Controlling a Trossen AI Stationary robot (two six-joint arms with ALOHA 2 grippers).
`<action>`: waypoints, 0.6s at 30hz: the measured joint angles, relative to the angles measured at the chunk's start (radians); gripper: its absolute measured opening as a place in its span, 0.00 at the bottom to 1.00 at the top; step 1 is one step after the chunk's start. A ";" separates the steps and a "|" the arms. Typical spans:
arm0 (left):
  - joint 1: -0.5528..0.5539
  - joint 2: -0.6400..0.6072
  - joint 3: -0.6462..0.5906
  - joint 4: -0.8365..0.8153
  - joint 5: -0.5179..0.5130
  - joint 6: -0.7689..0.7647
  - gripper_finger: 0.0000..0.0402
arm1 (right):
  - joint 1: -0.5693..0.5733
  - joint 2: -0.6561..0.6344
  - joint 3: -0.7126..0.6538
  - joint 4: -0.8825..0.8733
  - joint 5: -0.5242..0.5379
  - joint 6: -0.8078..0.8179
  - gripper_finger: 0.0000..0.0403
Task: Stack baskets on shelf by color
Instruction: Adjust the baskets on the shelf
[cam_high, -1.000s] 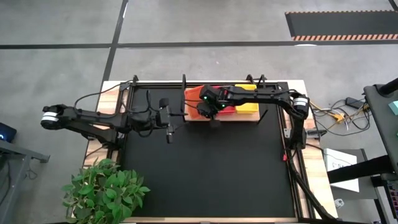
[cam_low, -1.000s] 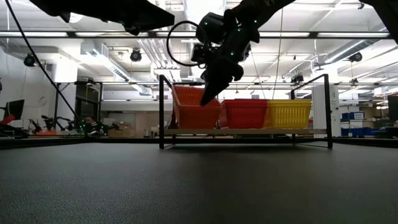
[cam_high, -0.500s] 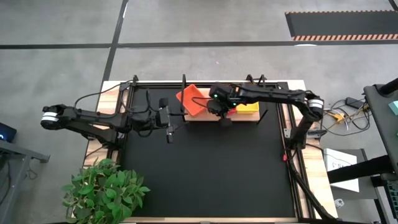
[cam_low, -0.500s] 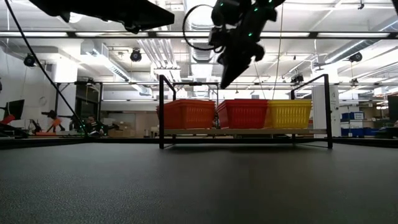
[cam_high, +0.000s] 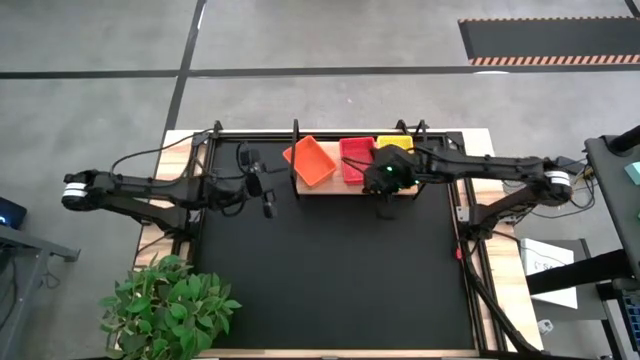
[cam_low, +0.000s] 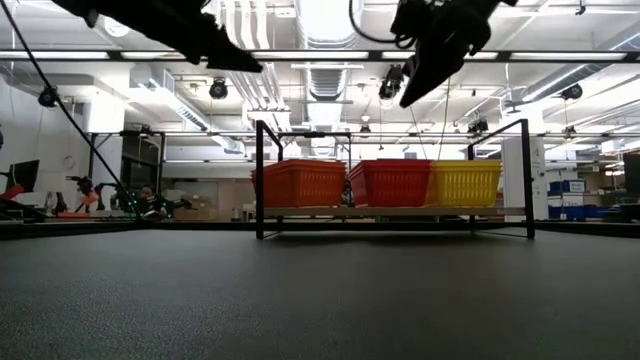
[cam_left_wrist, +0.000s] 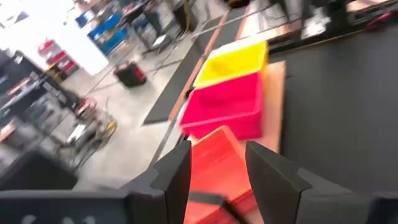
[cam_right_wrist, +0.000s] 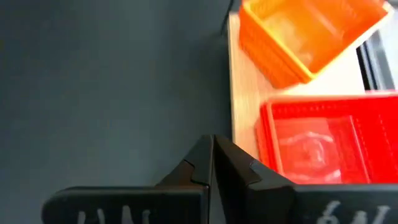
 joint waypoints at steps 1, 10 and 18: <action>0.013 -0.009 0.002 -0.021 -0.004 -0.009 0.34 | 0.010 -0.020 -0.021 0.030 0.000 0.005 0.02; 0.153 -0.006 -0.045 -0.174 0.005 -0.186 0.19 | 0.063 -0.133 -0.184 0.209 0.000 0.002 0.02; 0.229 0.109 -0.052 -0.170 0.027 -0.162 0.02 | 0.062 -0.145 -0.220 0.216 0.033 -0.038 0.02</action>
